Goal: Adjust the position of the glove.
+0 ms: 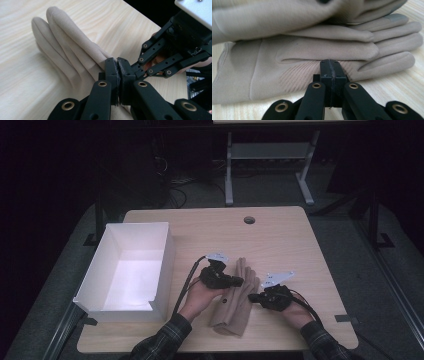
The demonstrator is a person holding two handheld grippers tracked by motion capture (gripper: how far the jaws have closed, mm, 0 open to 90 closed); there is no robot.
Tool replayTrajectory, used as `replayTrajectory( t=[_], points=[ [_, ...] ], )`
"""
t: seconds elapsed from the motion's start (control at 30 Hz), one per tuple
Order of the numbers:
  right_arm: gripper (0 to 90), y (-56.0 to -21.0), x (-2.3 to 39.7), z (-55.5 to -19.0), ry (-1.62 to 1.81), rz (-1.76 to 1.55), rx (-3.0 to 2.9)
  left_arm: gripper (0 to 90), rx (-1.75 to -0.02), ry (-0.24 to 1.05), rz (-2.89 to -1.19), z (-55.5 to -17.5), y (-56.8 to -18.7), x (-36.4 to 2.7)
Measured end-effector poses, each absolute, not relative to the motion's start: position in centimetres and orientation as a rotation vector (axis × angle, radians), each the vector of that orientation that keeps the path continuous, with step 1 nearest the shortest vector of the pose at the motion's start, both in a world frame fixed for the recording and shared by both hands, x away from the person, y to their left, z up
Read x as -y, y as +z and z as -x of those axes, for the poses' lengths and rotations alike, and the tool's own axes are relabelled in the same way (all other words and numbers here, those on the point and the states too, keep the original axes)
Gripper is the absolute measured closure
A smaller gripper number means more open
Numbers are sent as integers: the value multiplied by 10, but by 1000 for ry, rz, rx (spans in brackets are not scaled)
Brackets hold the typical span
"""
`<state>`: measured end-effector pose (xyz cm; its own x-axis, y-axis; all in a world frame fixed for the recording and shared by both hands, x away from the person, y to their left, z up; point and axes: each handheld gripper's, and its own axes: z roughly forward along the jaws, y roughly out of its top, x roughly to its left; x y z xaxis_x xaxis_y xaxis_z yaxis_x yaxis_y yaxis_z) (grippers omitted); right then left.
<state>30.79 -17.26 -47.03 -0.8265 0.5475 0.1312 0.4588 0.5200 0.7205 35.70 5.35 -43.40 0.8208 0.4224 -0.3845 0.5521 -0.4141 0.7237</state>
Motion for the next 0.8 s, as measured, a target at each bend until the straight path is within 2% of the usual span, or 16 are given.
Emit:
replayTrajectory(
  t=[0.43, 0.57, 0.63, 0.73, 0.77, 0.8],
  points=[
    [899, -471, 170, -307, 1199, -875, -2641, 868, -692, -203, -2116, -351, -450, -29],
    [888, -470, 172, -307, 1192, -868, -2640, 798, -688, -212, -2094, -351, -445, -34],
    [862, -466, 182, -306, 1181, -900, -2614, 796, -667, -210, -2083, -347, -437, -36],
    [831, -465, 191, -309, 1183, -935, -2580, 856, -653, -207, -2095, -344, -435, -36],
    [799, -464, 196, -310, 1182, -960, -2561, 856, -649, -208, -2100, -342, -436, -35],
    [724, -463, 204, -312, 1176, -997, -2523, 886, -644, -216, -2120, -338, -440, -30]
  ],
)
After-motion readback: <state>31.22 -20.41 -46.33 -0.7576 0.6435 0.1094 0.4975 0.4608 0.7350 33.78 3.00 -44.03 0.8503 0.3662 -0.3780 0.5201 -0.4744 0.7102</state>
